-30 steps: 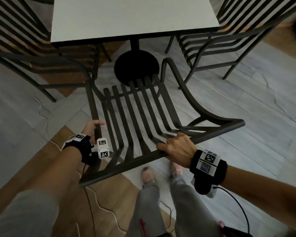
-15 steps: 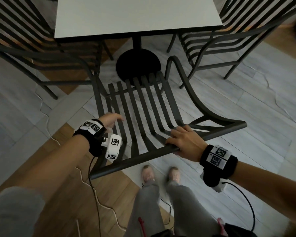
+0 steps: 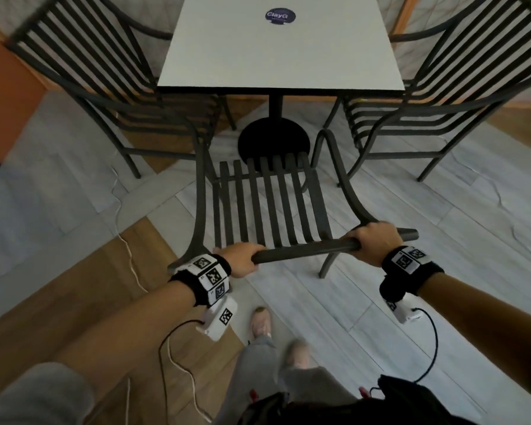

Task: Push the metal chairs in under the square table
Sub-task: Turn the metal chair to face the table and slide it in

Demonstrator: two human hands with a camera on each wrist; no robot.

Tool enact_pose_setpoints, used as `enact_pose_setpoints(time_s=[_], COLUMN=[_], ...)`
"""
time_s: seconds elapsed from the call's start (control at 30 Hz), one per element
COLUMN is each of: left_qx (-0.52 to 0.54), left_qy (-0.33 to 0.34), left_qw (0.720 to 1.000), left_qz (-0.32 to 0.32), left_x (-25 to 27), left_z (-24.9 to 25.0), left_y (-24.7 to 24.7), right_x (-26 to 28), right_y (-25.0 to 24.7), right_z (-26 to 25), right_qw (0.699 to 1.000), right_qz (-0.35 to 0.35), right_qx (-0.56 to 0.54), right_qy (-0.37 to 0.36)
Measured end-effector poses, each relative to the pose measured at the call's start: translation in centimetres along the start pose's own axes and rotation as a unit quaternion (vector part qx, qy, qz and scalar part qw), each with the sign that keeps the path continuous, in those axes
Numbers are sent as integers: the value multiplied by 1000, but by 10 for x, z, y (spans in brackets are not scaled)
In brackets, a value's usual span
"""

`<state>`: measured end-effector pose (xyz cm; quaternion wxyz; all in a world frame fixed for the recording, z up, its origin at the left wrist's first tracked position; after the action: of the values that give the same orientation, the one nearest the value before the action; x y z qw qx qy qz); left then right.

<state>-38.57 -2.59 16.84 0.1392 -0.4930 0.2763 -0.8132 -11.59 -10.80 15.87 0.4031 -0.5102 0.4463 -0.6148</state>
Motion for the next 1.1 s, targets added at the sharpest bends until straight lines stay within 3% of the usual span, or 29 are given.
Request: enact_pose_setpoints(time_s=[0.1, 0.47, 0.7, 1.1], left_qx=[4, -25, -12, -3], left_qy=[15, -19, -26, -19], left_qw=[1000, 999, 999, 995], left_qz=[21, 31, 36, 98], left_x=[-19, 6, -20, -92], left_z=[-14, -5, -9, -9], left_y=[10, 5, -22, -102], right_x=[5, 38, -1, -92], right_y=[-2, 15, 9, -24], right_z=[-4, -18, -13, 13], right_qw=[1000, 998, 997, 994], right_qz=[8, 22, -9, 14], right_qx=[-7, -52, -82, -97], right_qy=[-16, -20, -1, 45])
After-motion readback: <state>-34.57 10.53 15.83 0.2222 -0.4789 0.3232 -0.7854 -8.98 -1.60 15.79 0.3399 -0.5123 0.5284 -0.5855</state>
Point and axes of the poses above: each hand's wrist, its own x-axis away from the middle knuckle, its own y-axis out of the palm, z = x × y, the point moved 6 cm from there along -x, towards the middle knuckle, and after that the axes turned 8 degrees about z, right-handed, at the moved point
